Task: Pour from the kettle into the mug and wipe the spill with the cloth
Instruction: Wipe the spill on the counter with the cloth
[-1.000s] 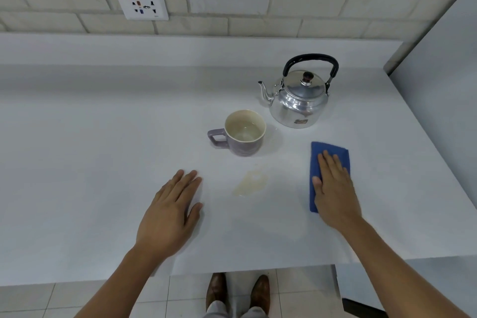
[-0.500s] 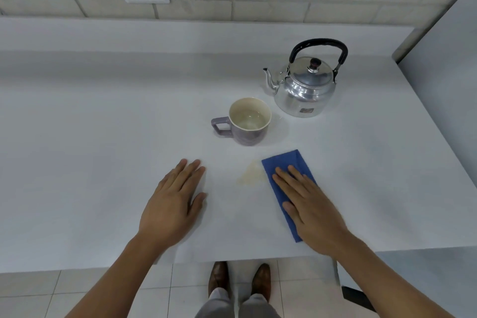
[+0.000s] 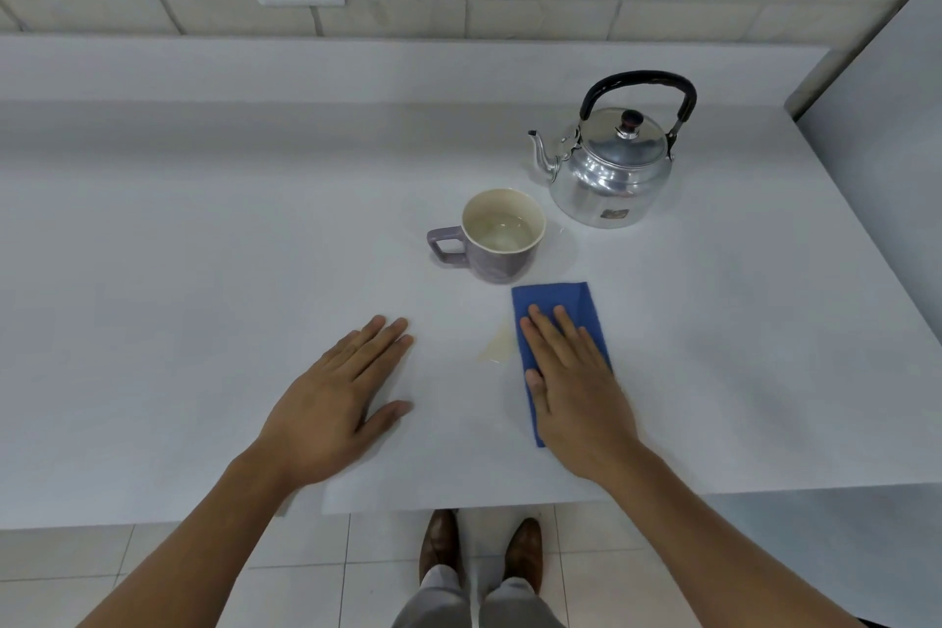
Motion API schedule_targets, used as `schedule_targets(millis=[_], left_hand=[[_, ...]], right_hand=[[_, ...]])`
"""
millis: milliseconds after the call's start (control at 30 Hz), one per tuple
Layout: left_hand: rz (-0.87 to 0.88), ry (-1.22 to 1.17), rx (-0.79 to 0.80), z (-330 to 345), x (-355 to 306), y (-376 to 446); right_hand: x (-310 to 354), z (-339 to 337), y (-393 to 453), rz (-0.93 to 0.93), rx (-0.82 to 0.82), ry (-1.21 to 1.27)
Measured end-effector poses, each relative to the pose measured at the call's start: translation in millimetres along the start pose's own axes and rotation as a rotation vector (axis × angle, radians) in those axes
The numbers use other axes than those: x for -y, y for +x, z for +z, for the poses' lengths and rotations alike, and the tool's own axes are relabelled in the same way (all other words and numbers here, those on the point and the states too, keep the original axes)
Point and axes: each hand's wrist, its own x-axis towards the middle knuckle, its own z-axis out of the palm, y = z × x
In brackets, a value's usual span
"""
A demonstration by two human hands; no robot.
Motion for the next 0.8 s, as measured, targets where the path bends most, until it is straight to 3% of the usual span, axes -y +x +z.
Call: schedule_targets(millis=[233, 400, 533, 700, 800], left_hand=[[-0.011, -0.025, -0.028, 2, 0, 0], [-0.047, -0.057, -0.066, 3, -4, 1], [-0.050, -0.051, -0.074, 3, -5, 0], [-0.057, -0.039, -0.054, 2, -5, 0], [-0.054, -0.041, -0.050, 3, -4, 0]], right_hand=[[-17, -6, -48, -0.280, 0.100, -0.016], [-30, -10, -40, -0.011, 0.013, -0.037], [6, 4, -8, 0.064, 0.003, 0.012], [57, 16, 4, -0.109, 0.037, 0.035], [53, 16, -16, -0.285, 0.102, -0.012]])
